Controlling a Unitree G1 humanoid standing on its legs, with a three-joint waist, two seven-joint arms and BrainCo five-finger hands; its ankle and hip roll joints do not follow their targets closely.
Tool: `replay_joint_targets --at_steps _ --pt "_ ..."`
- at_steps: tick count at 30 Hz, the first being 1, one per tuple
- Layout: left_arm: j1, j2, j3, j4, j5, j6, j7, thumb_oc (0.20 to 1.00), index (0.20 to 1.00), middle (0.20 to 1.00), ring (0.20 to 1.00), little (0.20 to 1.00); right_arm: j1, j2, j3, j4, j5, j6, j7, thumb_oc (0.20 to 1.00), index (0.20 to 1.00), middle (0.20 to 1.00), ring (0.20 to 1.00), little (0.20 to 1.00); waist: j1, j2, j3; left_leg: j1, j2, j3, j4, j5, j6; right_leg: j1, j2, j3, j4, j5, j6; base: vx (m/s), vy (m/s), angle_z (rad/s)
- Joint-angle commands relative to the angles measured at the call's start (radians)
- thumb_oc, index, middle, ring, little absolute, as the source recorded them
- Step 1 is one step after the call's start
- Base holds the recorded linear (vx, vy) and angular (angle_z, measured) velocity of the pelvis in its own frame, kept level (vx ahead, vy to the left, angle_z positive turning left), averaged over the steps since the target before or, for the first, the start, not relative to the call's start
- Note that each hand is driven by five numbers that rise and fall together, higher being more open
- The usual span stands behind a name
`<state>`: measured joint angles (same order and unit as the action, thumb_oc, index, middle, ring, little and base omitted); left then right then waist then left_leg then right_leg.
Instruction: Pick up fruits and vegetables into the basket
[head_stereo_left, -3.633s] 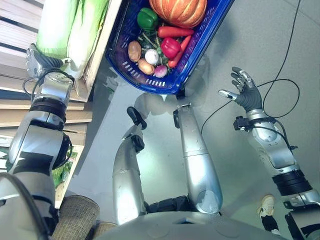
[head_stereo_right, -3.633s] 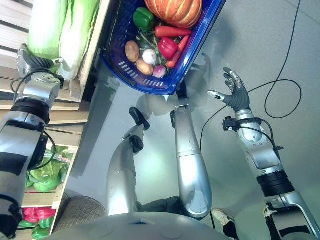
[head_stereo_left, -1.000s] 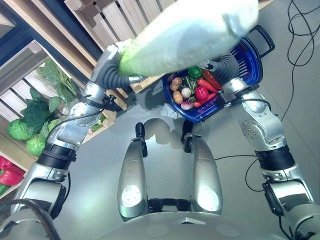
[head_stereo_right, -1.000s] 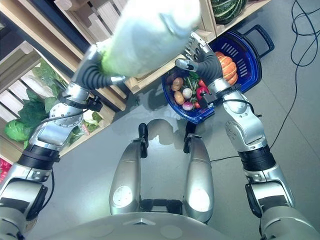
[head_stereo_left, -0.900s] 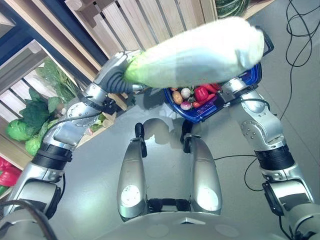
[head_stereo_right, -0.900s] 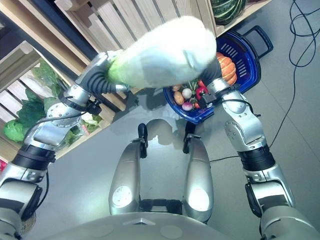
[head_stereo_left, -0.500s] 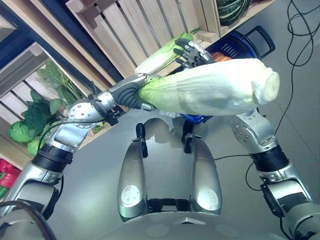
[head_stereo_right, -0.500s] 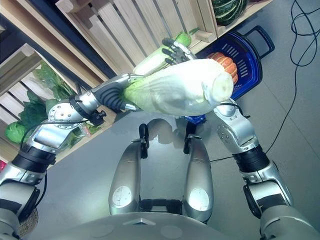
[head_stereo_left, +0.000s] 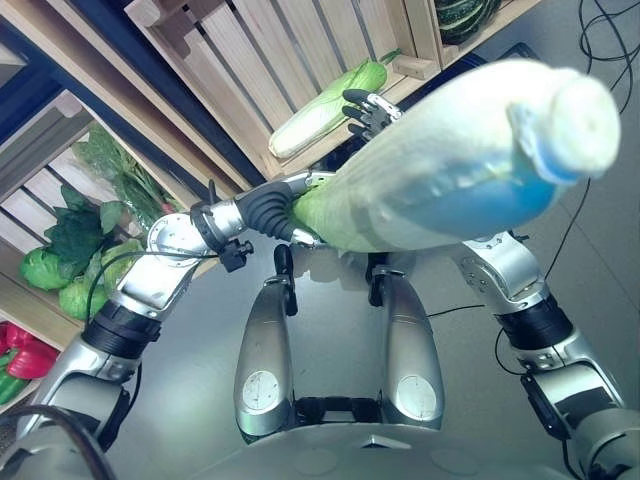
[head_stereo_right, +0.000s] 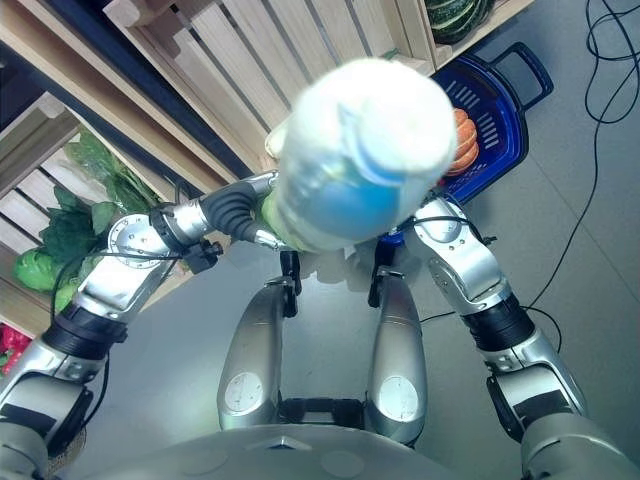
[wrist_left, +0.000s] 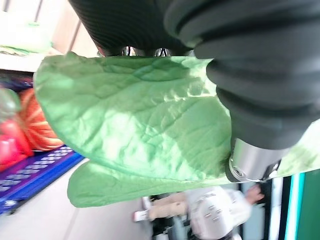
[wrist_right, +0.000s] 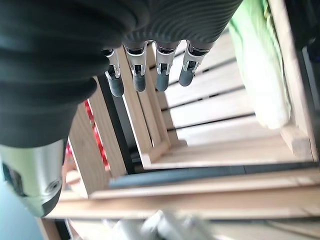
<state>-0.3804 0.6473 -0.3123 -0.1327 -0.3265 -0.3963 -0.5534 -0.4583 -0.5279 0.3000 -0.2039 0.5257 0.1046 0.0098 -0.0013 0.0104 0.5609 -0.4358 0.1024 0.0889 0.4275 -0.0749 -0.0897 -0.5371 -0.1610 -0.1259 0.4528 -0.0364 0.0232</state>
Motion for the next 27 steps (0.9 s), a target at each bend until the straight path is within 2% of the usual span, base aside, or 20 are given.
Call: replay_joint_targets --at_steps 1,8,14,18,21,27 --pt "0.045 -0.035 0.073 -0.148 -0.097 -0.098 0.038 0.200 0.200 0.200 0.200 0.200 0.012 0.000 -0.077 -0.101 -0.038 -0.106 -0.008 1.000 1.000 1.000 1.000 1.000 -0.014 0.008 -0.041 -0.008 -0.054 0.058 -0.033 -0.013 0.071 0.062 -0.006 -0.019 -0.038 -0.040 0.061 -0.01 0.000 -0.03" --pt "0.093 -0.063 0.135 -0.125 -0.093 -0.120 0.127 0.200 0.200 0.200 0.200 0.200 0.062 -0.007 -0.157 -0.086 -0.059 -0.156 -0.023 1.000 1.000 1.000 1.000 1.000 -0.012 0.003 -0.043 -0.009 -0.051 0.060 -0.026 -0.017 0.072 0.062 -0.006 -0.024 -0.030 -0.045 0.060 0.00 0.000 0.00" --pt "0.120 -0.066 0.166 -0.090 -0.010 -0.128 0.207 0.200 0.200 0.200 0.200 0.200 0.090 -0.013 -0.218 -0.090 -0.084 -0.200 -0.023 1.000 1.000 1.000 1.000 1.000 -0.017 0.002 -0.050 -0.007 -0.048 0.065 -0.023 -0.017 0.072 0.063 -0.003 -0.026 -0.026 -0.046 0.058 0.00 0.000 0.00" --pt "0.122 -0.046 0.167 -0.054 0.082 -0.107 0.270 0.200 0.200 0.200 0.200 0.200 0.093 -0.030 -0.244 -0.101 -0.123 -0.226 -0.015 1.000 1.000 1.000 1.000 1.000 -0.024 0.001 -0.053 -0.006 -0.044 0.070 -0.019 -0.021 0.071 0.064 0.000 -0.025 -0.025 -0.047 0.058 0.00 0.000 0.00" --pt "0.122 -0.036 0.165 -0.038 0.134 -0.119 0.301 0.200 0.200 0.200 0.200 0.200 0.089 -0.040 -0.248 -0.110 -0.115 -0.220 0.001 1.000 1.000 1.000 1.000 1.000 -0.027 0.000 -0.055 -0.004 -0.043 0.071 -0.016 -0.023 0.071 0.066 0.001 -0.023 -0.024 -0.048 0.057 0.00 0.000 0.00" --pt "0.099 0.001 0.142 0.013 0.239 -0.123 0.360 0.200 0.200 0.200 0.200 0.200 0.073 -0.049 -0.227 -0.143 -0.025 -0.143 0.118 1.000 1.000 1.000 1.000 1.000 -0.033 -0.005 -0.057 -0.004 -0.038 0.075 -0.008 -0.024 0.070 0.065 0.004 -0.016 -0.019 -0.050 0.056 0.00 0.000 0.00"
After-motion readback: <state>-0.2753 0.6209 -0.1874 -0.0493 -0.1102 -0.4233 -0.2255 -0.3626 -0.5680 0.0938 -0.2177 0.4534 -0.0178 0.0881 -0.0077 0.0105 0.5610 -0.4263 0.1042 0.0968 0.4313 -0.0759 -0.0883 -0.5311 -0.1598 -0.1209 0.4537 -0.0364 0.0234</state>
